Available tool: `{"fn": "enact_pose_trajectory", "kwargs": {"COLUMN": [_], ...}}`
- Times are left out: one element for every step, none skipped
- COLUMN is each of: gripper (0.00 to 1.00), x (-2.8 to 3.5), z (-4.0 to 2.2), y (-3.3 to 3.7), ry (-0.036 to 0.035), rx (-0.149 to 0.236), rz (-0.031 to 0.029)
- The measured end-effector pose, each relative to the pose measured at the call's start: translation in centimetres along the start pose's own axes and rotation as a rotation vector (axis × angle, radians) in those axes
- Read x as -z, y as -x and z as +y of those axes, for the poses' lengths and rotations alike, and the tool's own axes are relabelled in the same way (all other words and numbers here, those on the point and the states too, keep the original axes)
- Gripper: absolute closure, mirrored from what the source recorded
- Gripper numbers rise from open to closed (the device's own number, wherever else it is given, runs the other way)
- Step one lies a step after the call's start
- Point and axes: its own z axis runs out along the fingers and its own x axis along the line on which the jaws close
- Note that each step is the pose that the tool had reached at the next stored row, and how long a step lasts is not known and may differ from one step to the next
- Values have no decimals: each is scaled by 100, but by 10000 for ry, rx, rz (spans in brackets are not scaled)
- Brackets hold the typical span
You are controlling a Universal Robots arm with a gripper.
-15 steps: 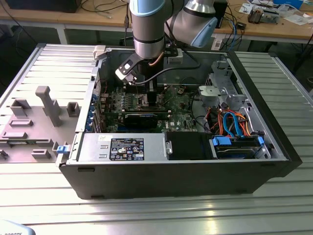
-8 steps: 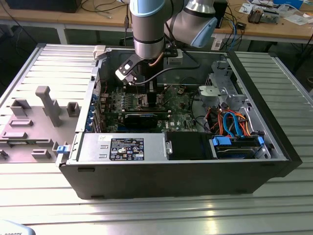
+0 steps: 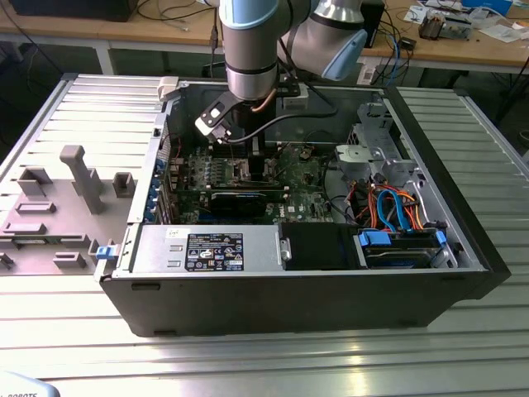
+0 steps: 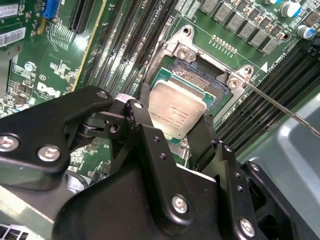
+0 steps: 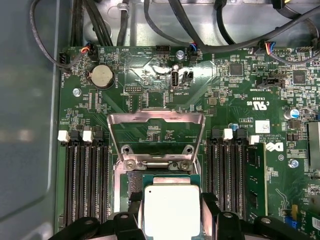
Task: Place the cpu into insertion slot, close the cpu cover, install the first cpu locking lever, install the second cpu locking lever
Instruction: 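Place the cpu into insertion slot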
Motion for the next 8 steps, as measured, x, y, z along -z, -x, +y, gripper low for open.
{"fn": "enact_pose_trajectory", "kwargs": {"gripper": [46,46,46,46,46,46,46,46], "x": [-1,-1,-1,-3,-7,-9,-13,-16], "z": [-1,0,0,-1,-2,-2,-4,-5], "y": [-9,-18,-28,-32,-36,-39,-42,-44], "ry": [0,1,0,1,2,2,1,0], "rx": [-3,-3,-2,-2,-2,-1,-3,-2], "rz": [3,3,3,8,14,14,13,15]}}
